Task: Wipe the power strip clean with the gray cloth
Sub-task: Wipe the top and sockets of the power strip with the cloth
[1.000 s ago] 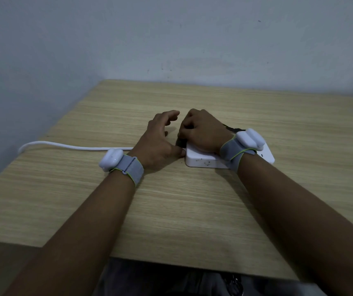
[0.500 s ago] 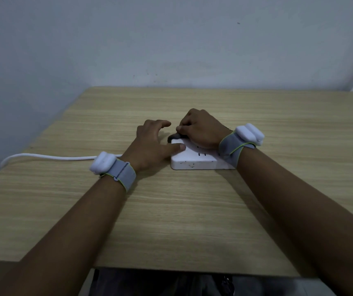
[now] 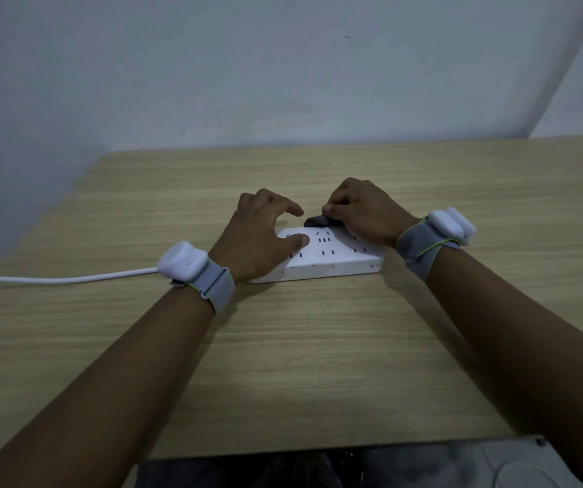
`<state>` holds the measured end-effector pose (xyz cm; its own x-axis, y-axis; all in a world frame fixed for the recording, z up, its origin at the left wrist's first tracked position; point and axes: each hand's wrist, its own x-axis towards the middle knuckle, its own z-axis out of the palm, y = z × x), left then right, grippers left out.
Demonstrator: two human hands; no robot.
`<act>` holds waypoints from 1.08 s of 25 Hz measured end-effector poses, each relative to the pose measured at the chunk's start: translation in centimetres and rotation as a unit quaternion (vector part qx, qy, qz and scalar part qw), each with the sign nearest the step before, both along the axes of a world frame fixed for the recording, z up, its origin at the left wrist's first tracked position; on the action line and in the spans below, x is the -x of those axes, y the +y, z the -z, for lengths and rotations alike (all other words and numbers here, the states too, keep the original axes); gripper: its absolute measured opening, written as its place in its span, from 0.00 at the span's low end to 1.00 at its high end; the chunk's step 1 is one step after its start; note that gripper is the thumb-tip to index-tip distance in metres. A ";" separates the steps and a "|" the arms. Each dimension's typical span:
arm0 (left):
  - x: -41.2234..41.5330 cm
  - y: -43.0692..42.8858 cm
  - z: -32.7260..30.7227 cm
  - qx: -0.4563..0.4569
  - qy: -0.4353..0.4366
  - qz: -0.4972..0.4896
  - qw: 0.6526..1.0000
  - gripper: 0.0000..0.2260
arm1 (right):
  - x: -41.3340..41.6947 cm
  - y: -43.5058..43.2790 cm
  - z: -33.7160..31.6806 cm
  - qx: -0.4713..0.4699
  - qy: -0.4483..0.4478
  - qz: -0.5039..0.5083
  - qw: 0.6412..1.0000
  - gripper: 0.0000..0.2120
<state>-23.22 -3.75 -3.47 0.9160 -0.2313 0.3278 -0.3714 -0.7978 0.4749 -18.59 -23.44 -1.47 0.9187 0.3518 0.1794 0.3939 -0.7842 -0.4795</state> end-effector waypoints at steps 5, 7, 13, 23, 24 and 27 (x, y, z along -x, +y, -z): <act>-0.5 -2.7 -0.6 -0.035 -0.003 0.051 0.998 0.17 | 0.2 -2.7 0.4 -0.006 0.003 0.018 1.000 0.15; -0.8 -3.7 -0.9 -0.043 -0.001 0.064 0.997 0.16 | 0.5 -3.7 0.6 -0.005 -0.003 0.027 1.000 0.14; -1.3 -5.7 -0.9 -0.039 0.010 0.083 0.996 0.16 | 1.8 -5.8 0.5 -0.016 0.002 0.055 0.998 0.13; -0.7 -6.4 -0.7 -0.057 -0.022 0.097 0.993 0.14 | 3.7 -7.7 -0.2 -0.053 0.110 0.024 0.992 0.11; -0.6 -6.4 -0.7 -0.059 -0.023 0.095 0.993 0.13 | 3.7 -7.6 0.2 -0.069 0.091 0.031 0.993 0.13; -0.6 -6.3 -0.7 -0.065 -0.025 0.092 0.993 0.12 | 3.8 -6.5 1.0 -0.080 0.008 0.036 0.996 0.16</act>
<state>-22.65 -10.04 -2.81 0.8375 -0.4364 0.3288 -0.5372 -0.7677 0.3495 -22.44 -29.98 -2.45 0.9440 0.2525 0.2123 0.3298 -0.7239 -0.6060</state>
